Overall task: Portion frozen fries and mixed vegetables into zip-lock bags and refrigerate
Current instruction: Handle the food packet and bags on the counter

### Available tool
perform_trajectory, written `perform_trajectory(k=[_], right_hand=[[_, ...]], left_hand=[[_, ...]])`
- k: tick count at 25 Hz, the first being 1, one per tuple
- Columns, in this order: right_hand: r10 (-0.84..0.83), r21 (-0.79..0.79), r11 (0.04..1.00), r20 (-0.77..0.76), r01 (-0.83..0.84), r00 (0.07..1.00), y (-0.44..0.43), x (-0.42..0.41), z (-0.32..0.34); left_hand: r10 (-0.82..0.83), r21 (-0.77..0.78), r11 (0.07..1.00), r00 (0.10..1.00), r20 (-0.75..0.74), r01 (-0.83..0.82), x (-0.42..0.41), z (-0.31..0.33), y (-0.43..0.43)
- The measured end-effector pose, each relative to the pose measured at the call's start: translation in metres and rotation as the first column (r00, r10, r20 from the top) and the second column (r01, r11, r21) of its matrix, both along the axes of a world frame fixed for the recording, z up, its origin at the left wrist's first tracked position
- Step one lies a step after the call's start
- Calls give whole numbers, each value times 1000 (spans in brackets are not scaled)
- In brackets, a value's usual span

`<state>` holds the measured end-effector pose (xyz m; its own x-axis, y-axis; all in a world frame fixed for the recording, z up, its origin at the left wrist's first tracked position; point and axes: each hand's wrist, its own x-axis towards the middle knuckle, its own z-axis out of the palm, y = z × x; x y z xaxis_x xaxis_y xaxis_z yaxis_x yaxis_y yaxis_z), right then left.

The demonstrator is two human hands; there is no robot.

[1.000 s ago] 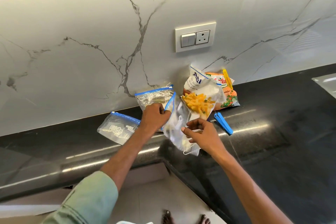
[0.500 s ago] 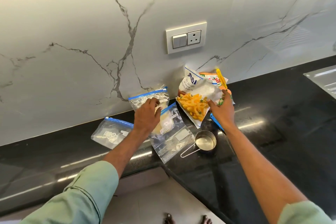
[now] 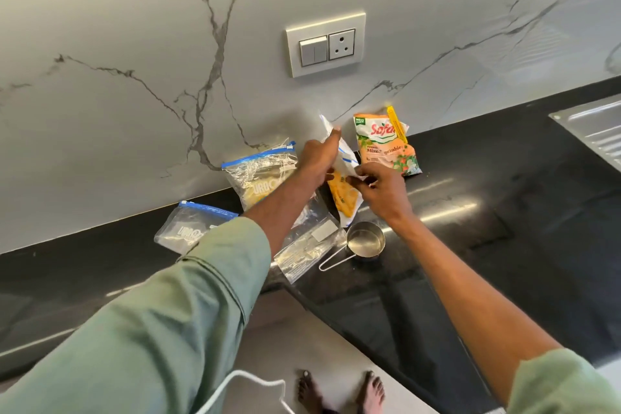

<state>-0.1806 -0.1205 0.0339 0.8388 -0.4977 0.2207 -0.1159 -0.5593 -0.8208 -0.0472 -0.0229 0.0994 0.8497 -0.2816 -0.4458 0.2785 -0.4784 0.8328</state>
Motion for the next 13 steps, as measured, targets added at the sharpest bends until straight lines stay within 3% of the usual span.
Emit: perform_trajectory(k=[3,5,7,9,11,13], right_hand=[[44,121,992,-1,-43,999,-3,-21,6],[-139,298,946,27,125,990,-11,-34,6],[-313,528,791,-86,310,946,-21,-41,-1],[-254,749,559,-255,357,933,-27,-47,-12],[-94,870,402,-272,287,958,-26,-57,-22],[4,943,304,-145,137,989,-22,-67,-29]], left_hand=[[-119,207,975,972,204,76,-7,10,-2],[-238,292,945,920,310,146,-15,14,-3],[-329,334,922,852,407,196,-33,26,-5],[-368,323,917,805,466,232,-48,35,-3],[-354,247,933,786,506,261,-58,43,1],[-327,50,938,825,461,344,-62,50,6]])
